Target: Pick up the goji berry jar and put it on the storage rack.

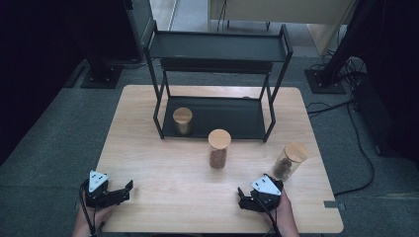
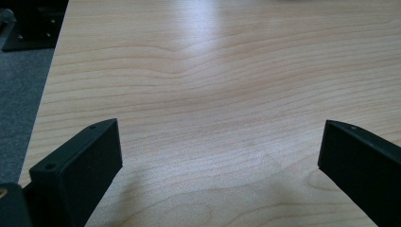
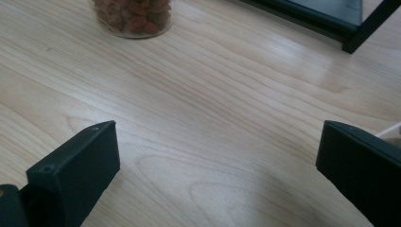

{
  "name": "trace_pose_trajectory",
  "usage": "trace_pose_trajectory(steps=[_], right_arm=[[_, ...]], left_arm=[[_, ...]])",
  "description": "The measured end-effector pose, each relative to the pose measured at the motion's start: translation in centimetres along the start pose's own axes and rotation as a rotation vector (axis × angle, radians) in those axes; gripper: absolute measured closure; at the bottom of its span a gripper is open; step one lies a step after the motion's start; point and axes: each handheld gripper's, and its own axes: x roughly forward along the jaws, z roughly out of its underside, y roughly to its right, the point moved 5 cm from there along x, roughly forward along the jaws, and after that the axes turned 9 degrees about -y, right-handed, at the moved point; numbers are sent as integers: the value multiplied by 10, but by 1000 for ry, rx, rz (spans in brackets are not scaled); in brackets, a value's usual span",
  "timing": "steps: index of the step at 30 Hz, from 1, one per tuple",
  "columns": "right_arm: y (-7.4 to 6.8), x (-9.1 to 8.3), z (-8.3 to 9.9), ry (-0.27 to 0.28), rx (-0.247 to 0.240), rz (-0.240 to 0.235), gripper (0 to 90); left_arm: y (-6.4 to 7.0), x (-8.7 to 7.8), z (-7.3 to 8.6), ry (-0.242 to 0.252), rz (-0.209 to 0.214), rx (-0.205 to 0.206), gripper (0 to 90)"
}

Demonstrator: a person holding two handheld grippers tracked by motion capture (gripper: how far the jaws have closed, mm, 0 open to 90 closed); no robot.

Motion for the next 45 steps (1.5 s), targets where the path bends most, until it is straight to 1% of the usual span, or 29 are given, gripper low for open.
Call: trace_pose_trajectory(steps=[7,11,23,29,37,45], right_arm=[[-4,4,-7,16,14,-32,0],[-7,7,-10,16,21,-44,0],[-24,19,-26,9,-9,-63,0],[-31,24,-33,10,-23,-82,1],[-42,32,-44,12,-26,-109,1],[-49,40,-53,8,-36,-122,1]], left_arm=[[0,0,0,-1,0,-1,7],[0,0,0,-3,-1,-1,7],[0,0,0,-1,5,-1,7],[0,0,0,-1,5,0,7],[0,0,0,0,5,1,7],[0,0,0,0,5,-1,7]])
